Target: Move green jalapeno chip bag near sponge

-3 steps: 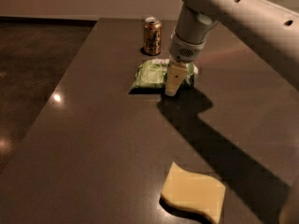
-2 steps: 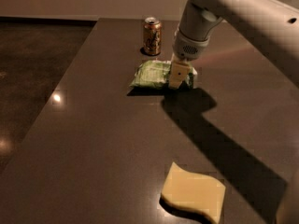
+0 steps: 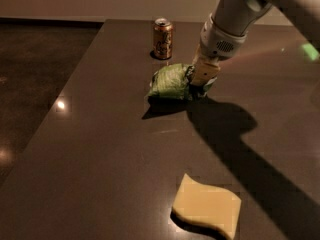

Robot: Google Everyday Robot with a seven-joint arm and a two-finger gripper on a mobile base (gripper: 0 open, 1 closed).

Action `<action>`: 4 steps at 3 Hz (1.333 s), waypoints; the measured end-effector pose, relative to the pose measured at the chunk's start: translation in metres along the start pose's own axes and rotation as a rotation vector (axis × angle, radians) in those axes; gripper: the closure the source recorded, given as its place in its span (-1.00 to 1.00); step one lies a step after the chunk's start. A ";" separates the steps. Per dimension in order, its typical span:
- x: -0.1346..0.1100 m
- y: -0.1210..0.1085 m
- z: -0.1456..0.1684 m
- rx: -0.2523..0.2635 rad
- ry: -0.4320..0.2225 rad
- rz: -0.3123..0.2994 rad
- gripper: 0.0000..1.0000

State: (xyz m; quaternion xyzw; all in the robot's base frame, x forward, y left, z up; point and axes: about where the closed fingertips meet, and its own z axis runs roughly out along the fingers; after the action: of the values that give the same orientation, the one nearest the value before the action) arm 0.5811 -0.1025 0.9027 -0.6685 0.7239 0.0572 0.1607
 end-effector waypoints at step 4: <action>0.032 0.166 -0.072 -0.190 -0.191 -0.229 0.66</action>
Offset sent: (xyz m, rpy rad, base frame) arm -0.1789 -0.0441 0.0466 0.1327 0.1848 0.2507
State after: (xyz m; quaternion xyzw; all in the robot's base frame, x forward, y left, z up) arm 0.4039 -0.1377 0.9391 -0.7504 0.6157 0.1699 0.1704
